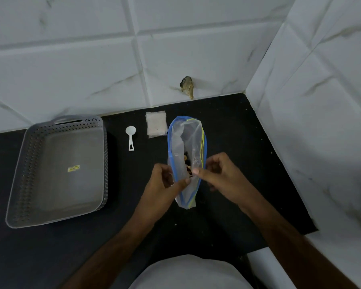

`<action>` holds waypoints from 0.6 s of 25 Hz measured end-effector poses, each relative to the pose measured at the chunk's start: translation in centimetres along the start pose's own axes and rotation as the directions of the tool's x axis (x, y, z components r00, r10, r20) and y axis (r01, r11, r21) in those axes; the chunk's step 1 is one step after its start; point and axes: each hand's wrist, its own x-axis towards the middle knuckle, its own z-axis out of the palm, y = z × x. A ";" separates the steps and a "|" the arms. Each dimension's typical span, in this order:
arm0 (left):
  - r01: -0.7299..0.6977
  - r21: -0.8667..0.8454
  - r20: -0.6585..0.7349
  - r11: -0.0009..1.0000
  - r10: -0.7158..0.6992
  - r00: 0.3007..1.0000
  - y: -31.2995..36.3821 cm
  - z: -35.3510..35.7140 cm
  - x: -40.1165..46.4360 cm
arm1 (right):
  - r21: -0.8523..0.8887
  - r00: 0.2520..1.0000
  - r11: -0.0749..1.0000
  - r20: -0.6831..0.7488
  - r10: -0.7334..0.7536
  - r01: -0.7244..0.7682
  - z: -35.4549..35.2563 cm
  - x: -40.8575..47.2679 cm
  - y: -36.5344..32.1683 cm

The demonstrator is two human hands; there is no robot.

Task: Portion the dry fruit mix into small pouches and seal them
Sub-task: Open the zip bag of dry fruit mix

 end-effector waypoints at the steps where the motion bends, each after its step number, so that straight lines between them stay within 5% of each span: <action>1: -0.006 0.003 0.028 1.000 0.005 1.000 -0.1 0.2 -0.5 | -0.062 0.999 0.998 0.042 0.014 -0.012 0.2 -0.5 0.2; 5: -0.106 -0.092 0.029 0.990 0.110 0.994 -0.4 1.1 -1.6 | 0.138 0.997 0.990 0.071 -0.038 0.027 1.4 -1.3 1.0; 8: -0.048 -0.378 -0.004 0.924 0.050 0.999 -0.6 1.2 -1.8 | 0.434 0.999 0.901 -0.014 -0.030 0.033 1.5 -1.5 1.8; 11: 0.061 -0.684 0.048 0.727 -0.039 0.998 -1.2 1.3 -1.7 | 0.748 1.000 0.663 0.017 0.006 -0.016 1.8 -1.3 3.1; 15: 0.107 -0.832 0.090 0.544 -0.059 0.994 -2.2 2.2 -1.6 | 0.943 0.996 0.322 0.074 0.038 -0.083 3.1 -0.6 4.7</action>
